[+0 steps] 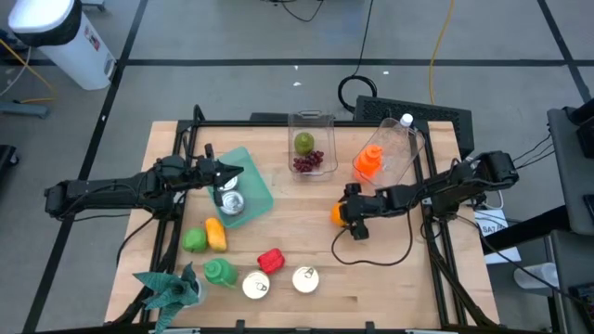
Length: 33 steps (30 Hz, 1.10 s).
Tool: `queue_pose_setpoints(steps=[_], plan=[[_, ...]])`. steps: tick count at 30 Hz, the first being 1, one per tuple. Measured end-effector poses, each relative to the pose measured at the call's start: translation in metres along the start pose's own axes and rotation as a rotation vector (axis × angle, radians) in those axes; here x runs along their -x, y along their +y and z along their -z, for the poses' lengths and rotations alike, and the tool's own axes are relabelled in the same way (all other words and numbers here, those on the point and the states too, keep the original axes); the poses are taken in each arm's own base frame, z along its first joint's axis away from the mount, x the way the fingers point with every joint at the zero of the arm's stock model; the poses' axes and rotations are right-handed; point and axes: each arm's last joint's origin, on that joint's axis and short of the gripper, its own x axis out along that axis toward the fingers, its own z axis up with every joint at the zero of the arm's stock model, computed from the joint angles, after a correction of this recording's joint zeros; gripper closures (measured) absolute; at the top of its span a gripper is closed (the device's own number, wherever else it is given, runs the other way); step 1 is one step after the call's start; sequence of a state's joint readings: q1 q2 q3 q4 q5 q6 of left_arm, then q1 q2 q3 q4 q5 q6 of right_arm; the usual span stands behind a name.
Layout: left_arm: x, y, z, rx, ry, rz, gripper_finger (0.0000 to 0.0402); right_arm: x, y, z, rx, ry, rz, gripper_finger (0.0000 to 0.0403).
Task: Pick & Place Food Item
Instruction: Put the orange into the left transparent bin
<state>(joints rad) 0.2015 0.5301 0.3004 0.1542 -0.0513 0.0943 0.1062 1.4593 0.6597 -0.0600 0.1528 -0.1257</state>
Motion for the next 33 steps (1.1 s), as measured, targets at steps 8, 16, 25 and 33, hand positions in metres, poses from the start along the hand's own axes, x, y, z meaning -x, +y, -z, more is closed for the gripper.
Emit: queue_pose_setpoints(steps=[8,16,25,33], plan=[[0.0,0.0,0.0,0.001,-0.001,0.0,0.0376,-0.006,0.004,0.02,-0.07,-0.036,0.002,0.0009],[0.0,0.0,-0.001,0.002,-0.007,-0.001,0.0376,-0.009,0.005,0.028,-0.019,-0.141,0.022,0.0009],[0.0,0.0,-0.001,0.002,-0.007,0.0,0.0376,-0.009,0.006,0.033,-0.017,-0.209,0.029,0.0028],[0.0,0.0,-0.001,0.002,-0.007,-0.001,0.0376,-0.008,0.007,0.028,-0.043,-0.261,-0.001,0.0063]])
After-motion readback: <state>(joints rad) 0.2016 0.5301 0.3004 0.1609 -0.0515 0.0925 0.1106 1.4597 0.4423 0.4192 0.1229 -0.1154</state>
